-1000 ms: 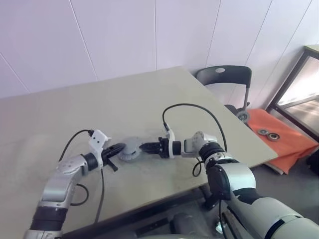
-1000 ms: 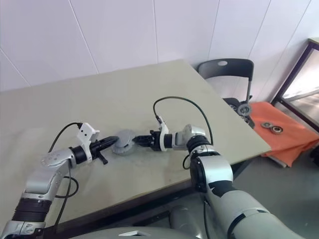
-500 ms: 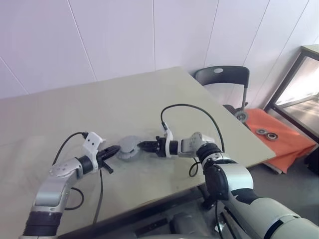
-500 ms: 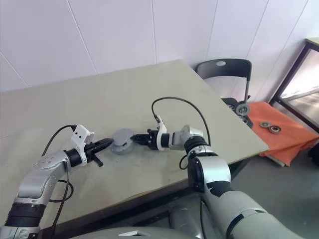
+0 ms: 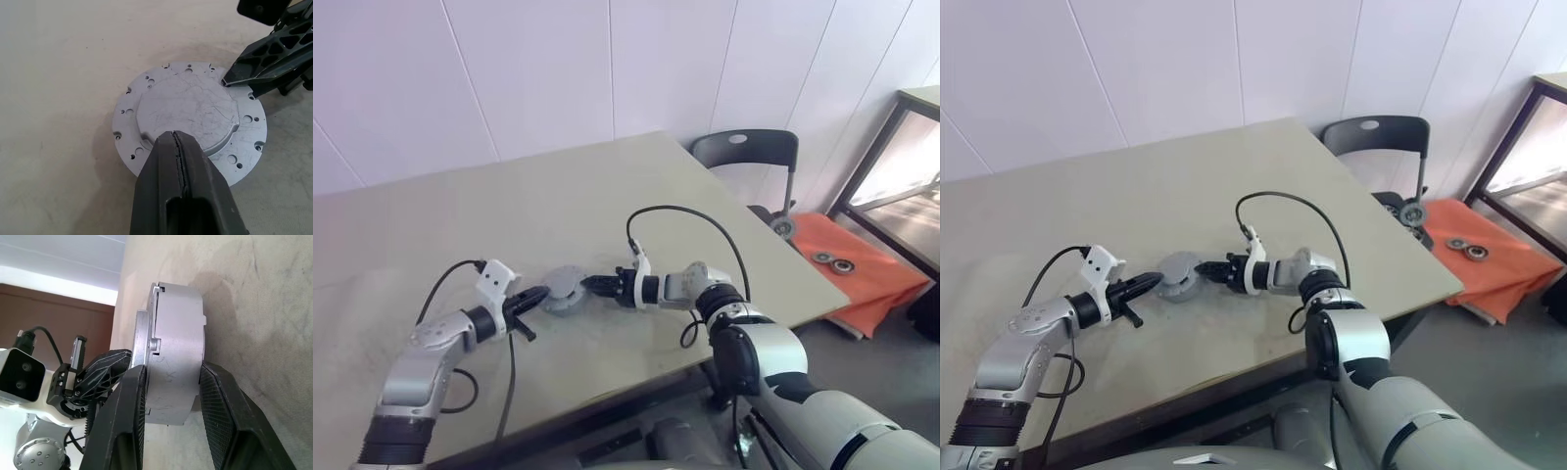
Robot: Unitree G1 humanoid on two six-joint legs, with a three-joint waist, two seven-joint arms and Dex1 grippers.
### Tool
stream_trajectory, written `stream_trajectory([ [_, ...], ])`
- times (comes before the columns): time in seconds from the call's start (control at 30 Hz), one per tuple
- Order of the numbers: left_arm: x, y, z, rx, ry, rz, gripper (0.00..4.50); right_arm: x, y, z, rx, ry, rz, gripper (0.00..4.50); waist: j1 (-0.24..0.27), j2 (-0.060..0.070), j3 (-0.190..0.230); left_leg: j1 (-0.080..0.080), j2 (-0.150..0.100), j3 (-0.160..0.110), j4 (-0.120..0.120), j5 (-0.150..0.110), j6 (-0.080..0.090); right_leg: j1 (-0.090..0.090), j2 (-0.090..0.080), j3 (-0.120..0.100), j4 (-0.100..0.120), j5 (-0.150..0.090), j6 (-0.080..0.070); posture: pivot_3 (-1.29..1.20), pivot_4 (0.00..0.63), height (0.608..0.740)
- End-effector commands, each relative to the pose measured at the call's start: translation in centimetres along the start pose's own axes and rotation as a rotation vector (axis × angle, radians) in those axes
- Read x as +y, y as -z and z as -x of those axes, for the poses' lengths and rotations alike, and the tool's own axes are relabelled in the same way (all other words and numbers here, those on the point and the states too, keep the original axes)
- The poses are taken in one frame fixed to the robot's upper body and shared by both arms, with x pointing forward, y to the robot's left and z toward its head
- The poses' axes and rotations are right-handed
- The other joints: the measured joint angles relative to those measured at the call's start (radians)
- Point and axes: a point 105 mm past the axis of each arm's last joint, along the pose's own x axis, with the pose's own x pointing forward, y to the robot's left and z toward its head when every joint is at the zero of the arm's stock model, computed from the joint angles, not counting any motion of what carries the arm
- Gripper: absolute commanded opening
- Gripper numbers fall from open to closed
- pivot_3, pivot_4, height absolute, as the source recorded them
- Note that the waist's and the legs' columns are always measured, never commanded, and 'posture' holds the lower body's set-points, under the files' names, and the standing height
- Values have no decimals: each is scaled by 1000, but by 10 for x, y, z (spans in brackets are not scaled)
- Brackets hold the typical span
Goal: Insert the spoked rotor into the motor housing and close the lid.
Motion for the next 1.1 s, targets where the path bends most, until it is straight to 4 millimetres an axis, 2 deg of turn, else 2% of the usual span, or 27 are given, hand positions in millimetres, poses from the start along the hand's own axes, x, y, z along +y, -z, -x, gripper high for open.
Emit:
stream_trajectory([
  [0.03,-1,-11,0,-33,1,-29,0,-35,32,2,160,199,48,1246,0,0,0,0,0,0,0,0,0,0,0,0,0,0,0,0,0,740],
  [0.23,-2,-11,-1,-36,1,-26,0,-28,38,2,220,133,72,1246,0,1,-2,0,0,0,-2,0,0,0,0,0,0,0,0,0,0,740],
  [0.6,-4,-9,-2,-40,-8,-18,0,-29,39,2,223,147,70,1239,1,-1,-4,1,-1,-1,-8,-2,2,-1,0,0,0,6,-3,0,0,740],
  [1.0,-5,-10,-4,-47,-5,-14,0,-19,35,1,208,96,25,1239,1,-1,-4,1,-1,-2,-12,-2,2,-2,0,0,0,6,-4,0,0,740],
  [1.1,-5,-11,-4,-49,-2,-13,0,-23,39,2,219,121,-7,1239,1,-1,-4,1,-1,-1,-13,-2,2,-2,0,0,0,6,-4,0,0,740],
])
